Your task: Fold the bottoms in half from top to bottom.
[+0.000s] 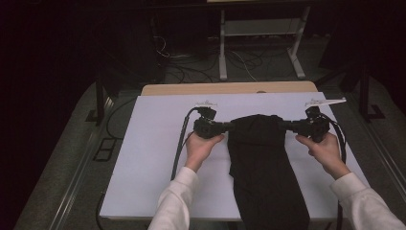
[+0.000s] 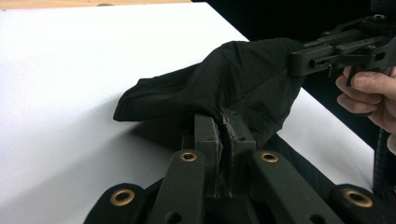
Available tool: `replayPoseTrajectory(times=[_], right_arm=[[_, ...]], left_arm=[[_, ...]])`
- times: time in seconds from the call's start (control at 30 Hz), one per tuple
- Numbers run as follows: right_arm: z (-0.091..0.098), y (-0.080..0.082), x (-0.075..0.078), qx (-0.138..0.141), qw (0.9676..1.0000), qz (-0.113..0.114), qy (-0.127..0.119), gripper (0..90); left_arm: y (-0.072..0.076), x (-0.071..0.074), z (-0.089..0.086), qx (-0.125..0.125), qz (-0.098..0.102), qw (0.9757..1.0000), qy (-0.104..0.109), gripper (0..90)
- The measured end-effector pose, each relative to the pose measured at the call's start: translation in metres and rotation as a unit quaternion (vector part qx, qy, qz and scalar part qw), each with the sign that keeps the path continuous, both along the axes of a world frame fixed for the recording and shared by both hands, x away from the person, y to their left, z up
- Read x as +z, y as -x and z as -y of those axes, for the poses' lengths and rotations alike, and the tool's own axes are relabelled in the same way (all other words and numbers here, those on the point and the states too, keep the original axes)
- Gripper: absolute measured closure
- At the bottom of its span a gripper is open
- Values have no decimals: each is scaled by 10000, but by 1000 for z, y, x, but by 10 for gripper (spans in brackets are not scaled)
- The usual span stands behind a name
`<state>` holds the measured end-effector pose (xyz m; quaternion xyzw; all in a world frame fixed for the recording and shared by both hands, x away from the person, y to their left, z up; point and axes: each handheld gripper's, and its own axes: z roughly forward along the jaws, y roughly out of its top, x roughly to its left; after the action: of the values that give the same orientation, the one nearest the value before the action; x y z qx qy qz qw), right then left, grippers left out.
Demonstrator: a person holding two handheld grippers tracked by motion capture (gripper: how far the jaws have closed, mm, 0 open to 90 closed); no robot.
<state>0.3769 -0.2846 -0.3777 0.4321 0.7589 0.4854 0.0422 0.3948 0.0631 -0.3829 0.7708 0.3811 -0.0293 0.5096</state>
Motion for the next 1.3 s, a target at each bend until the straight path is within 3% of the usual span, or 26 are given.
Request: replayPoseTrajectory(times=[0.8, 1.07, 1.3], right_arm=[[8, 32, 3, 49, 10000, 39, -25, 823], [12, 40, -2, 100, 9999, -111, -57, 823], [16, 50, -6, 150, 9996, -203, -123, 823]], left_arm=[[35, 2, 3, -201, -20, 9997, 118, 850], [45, 0, 10, -361, -89, 9993, 12, 850], [54, 2, 13, -433, -67, 9990, 99, 850]])
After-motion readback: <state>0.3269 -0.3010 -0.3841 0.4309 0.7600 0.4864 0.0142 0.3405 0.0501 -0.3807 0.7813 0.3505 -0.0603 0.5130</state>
